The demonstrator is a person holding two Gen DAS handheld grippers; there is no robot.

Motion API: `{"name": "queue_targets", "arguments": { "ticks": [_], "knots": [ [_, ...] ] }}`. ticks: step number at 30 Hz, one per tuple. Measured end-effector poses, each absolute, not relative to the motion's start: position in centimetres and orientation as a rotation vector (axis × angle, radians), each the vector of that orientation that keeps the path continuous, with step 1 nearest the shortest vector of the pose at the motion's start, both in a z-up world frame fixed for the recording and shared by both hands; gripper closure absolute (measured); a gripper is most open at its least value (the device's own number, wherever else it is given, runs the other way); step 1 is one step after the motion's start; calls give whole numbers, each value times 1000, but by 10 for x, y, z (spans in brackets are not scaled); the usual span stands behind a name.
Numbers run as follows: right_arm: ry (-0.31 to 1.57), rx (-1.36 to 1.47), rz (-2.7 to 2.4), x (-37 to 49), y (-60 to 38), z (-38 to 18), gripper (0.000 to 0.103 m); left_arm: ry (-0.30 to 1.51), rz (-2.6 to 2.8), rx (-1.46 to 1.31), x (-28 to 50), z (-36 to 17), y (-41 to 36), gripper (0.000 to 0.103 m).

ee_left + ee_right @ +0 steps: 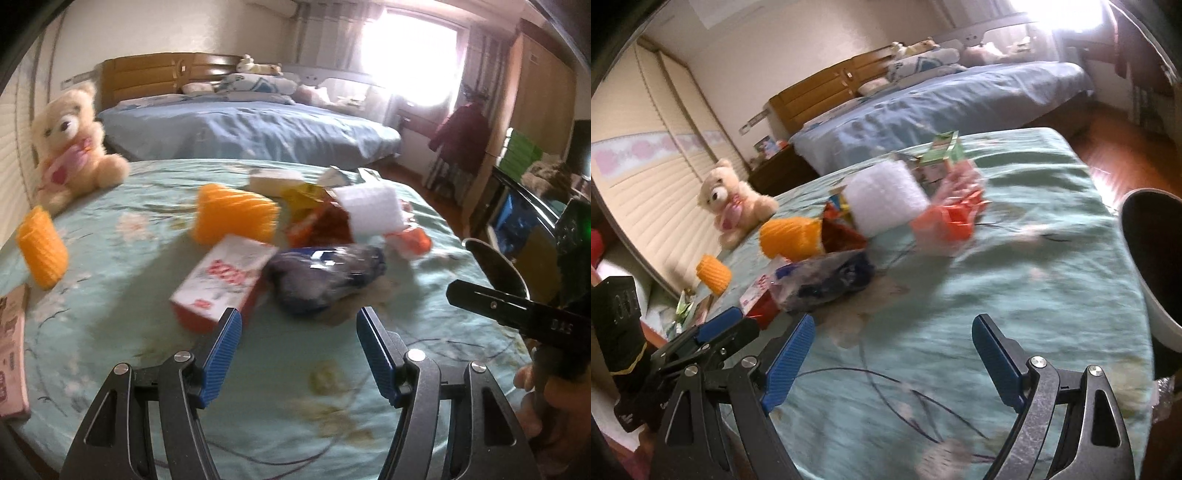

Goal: Collect trash
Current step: 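Move both tools back to the table trash, then grasp the red-and-white box with the left tool while the right tool grasps the blue plastic bag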

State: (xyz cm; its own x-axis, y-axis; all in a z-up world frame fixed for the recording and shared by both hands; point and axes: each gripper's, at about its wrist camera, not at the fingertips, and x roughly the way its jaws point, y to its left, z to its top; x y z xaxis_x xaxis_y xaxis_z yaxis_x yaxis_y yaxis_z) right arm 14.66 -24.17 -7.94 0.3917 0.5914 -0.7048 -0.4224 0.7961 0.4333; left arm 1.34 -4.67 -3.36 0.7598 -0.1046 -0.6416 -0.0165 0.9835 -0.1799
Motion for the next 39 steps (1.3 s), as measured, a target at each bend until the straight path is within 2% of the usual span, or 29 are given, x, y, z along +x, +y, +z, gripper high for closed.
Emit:
{"name": "queue_targets", "arguments": {
  "ticks": [21, 23, 25, 26, 27, 28, 34, 35, 36, 39],
  "knots": [
    [1044, 159, 794, 184, -175, -102, 16, 818, -16, -224, 64, -48, -5, 39],
    [1064, 172, 797, 189, -172, -108, 23, 824, -27, -240, 69, -52, -4, 39],
    [1065, 201, 818, 191, -171, -109, 40, 828, -41, -250, 73, -56, -2, 40],
    [1065, 211, 830, 191, -171, -109, 45, 835, -49, -254, 74, -57, -2, 41],
    [1066, 207, 832, 191, -170, -108, 48, 838, -46, -252, 75, -58, -2, 43],
    [1060, 206, 835, 189, -169, -107, 61, 840, -44, -247, 76, -58, -2, 51],
    [1046, 222, 843, 178, -176, -104, 72, 825, -36, -217, 73, -56, -9, 51],
    [1043, 226, 841, 176, -179, -104, 76, 818, -37, -214, 71, -56, -10, 52],
    [1042, 229, 833, 174, -183, -103, 88, 812, -31, -208, 70, -55, -12, 52],
    [1040, 255, 812, 169, -202, -100, 88, 799, -64, -213, 63, -52, -19, 52]
  ]
}}
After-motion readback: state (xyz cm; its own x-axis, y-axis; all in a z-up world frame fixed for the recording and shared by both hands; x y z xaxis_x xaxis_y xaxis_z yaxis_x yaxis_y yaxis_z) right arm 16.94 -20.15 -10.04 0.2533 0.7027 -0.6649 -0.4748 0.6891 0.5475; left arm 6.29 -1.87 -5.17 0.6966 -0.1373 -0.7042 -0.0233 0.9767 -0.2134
